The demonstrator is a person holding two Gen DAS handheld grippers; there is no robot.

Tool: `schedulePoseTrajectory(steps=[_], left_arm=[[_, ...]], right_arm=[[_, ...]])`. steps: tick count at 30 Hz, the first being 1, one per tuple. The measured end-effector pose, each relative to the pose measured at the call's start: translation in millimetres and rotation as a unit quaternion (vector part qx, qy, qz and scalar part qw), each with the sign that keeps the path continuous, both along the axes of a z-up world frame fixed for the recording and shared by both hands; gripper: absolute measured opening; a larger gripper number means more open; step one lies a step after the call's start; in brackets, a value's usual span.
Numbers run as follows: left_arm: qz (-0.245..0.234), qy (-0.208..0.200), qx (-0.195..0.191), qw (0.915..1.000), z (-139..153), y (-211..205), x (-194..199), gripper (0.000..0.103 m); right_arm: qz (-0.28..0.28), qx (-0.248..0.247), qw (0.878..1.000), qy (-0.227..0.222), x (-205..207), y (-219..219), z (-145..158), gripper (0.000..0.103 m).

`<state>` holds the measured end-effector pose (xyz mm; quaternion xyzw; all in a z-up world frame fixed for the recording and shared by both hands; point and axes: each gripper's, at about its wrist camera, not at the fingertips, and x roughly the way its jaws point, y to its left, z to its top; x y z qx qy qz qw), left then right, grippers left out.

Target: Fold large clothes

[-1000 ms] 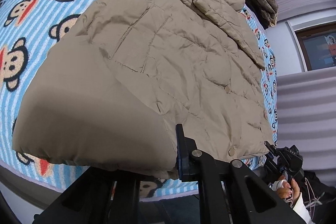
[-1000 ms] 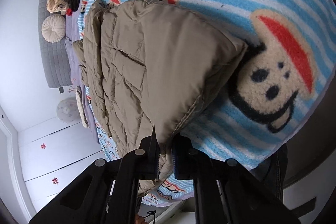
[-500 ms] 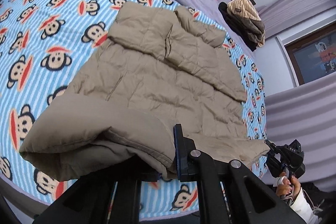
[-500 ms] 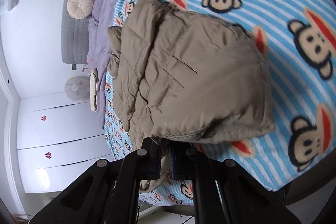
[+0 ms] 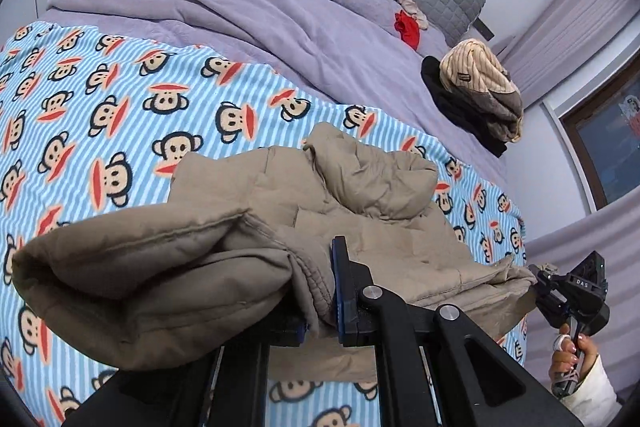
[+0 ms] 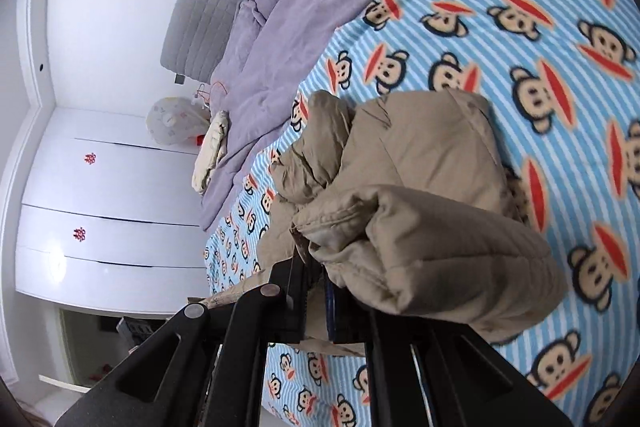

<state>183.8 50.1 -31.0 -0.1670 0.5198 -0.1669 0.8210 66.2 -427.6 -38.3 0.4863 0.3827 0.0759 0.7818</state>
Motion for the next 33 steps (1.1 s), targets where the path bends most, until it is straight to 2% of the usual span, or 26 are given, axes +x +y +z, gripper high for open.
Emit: schedulePoseTrajectory(steps=[6,12,15,18,21,22,23,25,27,31,33], left_arm=[[-0.021,0.058,0.025,0.9978,-62,-11,76,0.012],[-0.033,0.106,0.036,0.9932,-120,-23,113,0.012],[-0.036,0.112,0.041,0.9922,-130,-27,122,0.012],[-0.022,0.114,0.038,0.9925,-123,-24,119,0.013],[-0.023,0.087,0.055,0.9944,-103,-24,108,0.025],[-0.026,0.077,0.066,0.9945,-96,-22,106,0.036],[-0.026,0.065,0.080,0.9943,-90,-22,104,0.059],[-0.020,0.026,0.118,0.9925,-79,-21,99,0.085],[-0.024,0.006,0.147,0.9888,-77,-22,101,0.085],[-0.023,0.023,0.156,0.9872,-95,-29,111,0.085],[-0.023,0.016,0.166,0.9857,-101,-36,109,0.077]], right_arm=[[-0.001,-0.052,0.998,0.025,73,-5,-15,0.008],[-0.032,-0.077,0.995,0.058,120,-5,-52,0.008],[-0.047,-0.074,0.993,0.075,132,-8,-74,0.008],[-0.052,-0.072,0.993,0.083,138,-9,-84,0.008],[-0.046,-0.081,0.992,0.087,141,-7,-84,0.008],[-0.044,-0.083,0.992,0.087,141,-8,-84,0.008],[-0.044,-0.083,0.992,0.087,141,-8,-84,0.008],[-0.046,-0.084,0.991,0.089,142,-8,-83,0.008],[-0.044,-0.089,0.991,0.090,145,-8,-85,0.008],[-0.046,-0.102,0.989,0.095,160,-6,-88,0.008],[-0.046,-0.114,0.987,0.100,168,-2,-86,0.008]])
